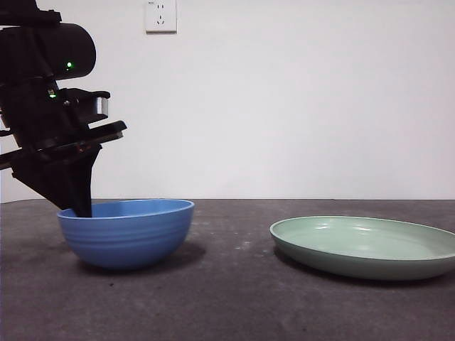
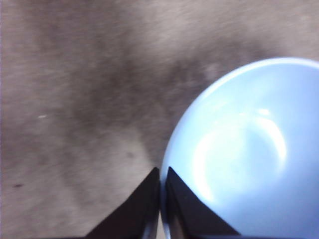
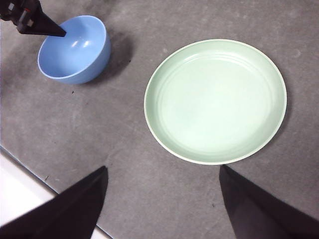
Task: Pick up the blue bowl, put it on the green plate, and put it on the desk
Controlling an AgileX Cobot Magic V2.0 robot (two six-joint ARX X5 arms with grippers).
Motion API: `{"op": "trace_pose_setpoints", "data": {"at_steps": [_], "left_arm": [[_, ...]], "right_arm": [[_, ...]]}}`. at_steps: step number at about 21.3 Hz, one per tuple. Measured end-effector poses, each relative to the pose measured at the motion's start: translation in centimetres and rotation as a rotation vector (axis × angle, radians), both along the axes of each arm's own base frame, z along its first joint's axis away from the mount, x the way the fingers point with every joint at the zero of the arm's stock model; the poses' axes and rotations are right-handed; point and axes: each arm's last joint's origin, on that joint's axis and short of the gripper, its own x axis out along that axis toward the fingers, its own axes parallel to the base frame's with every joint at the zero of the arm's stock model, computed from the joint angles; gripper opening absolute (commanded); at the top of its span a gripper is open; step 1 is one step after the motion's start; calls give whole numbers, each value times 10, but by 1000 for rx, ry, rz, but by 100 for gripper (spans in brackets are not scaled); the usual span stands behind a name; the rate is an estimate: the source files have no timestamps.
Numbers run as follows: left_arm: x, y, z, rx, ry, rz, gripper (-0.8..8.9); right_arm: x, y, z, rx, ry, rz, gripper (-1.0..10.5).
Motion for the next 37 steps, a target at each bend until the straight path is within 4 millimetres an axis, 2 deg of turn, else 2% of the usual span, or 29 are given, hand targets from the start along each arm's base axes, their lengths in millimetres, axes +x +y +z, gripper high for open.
{"op": "trace_pose_setpoints", "data": {"at_steps": [3,5,10,14,16,18,22,27,33,37], "left_arm": [[0,-5,4,-50,13,-8,10],[1,-14,17,-66,-9,-20,10],[-3,-57,73,-140,-116,-120,10],[-12,-88,98,-197,-189,-204,11],[-10,-103,107,-216,-210,-230,11],[0,-119,103,-215,-202,-249,11],[17,-160,75,-164,-135,-294,11],[33,-202,53,-134,-126,-332,11],[38,-223,14,-65,-64,-354,11],[40,-226,7,-54,-55,-362,10]], "right_arm": [[0,0,0,0,0,0,359],[0,0,0,0,0,0,359],[0,-1,0,-16,-1,-19,359],[0,-1,0,-14,2,-24,359],[0,-1,0,-9,7,-31,359],[0,-1,0,-5,11,-35,359],[0,-1,0,-4,12,-37,360],[0,-1,0,-3,12,-38,360],[0,-1,0,-3,13,-38,359],[1,-1,0,-17,10,-51,359]]}}
